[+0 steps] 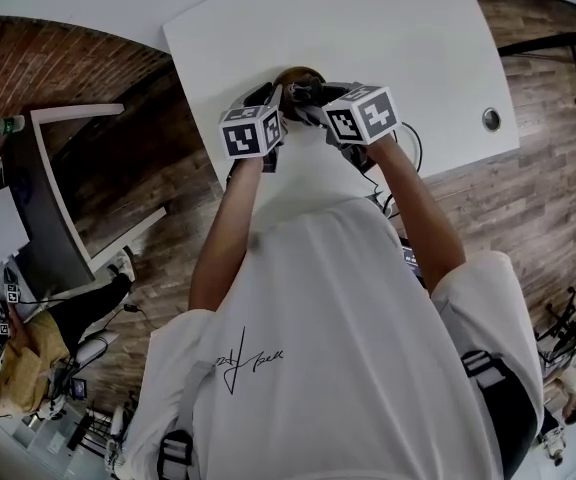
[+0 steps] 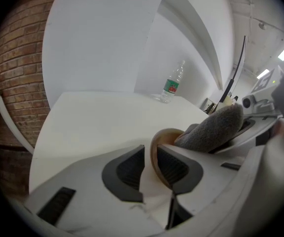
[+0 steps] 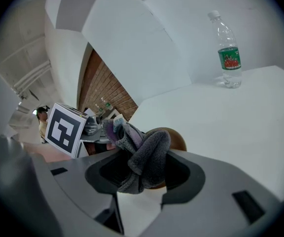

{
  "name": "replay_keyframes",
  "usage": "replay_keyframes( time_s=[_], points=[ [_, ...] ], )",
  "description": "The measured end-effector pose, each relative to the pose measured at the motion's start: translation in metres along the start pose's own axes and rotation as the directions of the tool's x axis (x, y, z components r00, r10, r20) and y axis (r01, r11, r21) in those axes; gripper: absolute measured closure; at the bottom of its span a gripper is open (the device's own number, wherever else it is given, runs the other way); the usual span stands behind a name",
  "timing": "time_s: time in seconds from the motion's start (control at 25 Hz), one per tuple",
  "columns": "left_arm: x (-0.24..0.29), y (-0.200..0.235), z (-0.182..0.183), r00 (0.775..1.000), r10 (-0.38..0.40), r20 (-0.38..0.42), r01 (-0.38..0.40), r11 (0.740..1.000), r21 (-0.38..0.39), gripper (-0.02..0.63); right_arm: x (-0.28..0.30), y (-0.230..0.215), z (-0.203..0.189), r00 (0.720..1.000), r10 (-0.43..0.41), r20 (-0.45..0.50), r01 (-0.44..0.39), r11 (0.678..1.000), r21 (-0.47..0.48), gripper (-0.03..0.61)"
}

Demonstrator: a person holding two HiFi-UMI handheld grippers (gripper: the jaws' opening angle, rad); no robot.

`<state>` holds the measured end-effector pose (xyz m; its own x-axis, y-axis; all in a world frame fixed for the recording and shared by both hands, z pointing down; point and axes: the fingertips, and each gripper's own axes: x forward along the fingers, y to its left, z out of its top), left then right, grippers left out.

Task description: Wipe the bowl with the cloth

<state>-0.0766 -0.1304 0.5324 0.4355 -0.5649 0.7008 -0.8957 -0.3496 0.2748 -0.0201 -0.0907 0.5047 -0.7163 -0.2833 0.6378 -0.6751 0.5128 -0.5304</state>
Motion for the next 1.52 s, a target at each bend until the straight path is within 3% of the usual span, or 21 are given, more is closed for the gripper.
replay_keyframes(
  time_s=[0.2,0.68,1.16,1.52],
  points=[
    [-0.009,0.001,0.004,0.999,-0.006,0.033,0.007,0.999,-0.031,0.460,-0.008,-0.001,0.003,1.000,-0.007,-0.001,0.007,0.999,-0.048,0.397],
    [-0.048,-0.014,0.028,0.987,-0.012,0.158,0.019,0.999,-0.041,0.460,-0.036,0.010,0.010,1.000,0.011,0.026,-0.008,0.992,-0.123,0.397],
    [-0.083,-0.054,0.036,0.972,-0.096,0.216,0.094,0.995,0.020,0.462,-0.075,0.024,0.012,0.996,0.015,0.084,0.000,0.984,-0.178,0.397],
    [-0.103,-0.065,0.042,0.955,-0.128,0.267,0.126,0.992,0.026,0.512,-0.094,0.037,0.012,0.990,0.001,0.139,0.029,0.976,-0.215,0.397]
  ],
)
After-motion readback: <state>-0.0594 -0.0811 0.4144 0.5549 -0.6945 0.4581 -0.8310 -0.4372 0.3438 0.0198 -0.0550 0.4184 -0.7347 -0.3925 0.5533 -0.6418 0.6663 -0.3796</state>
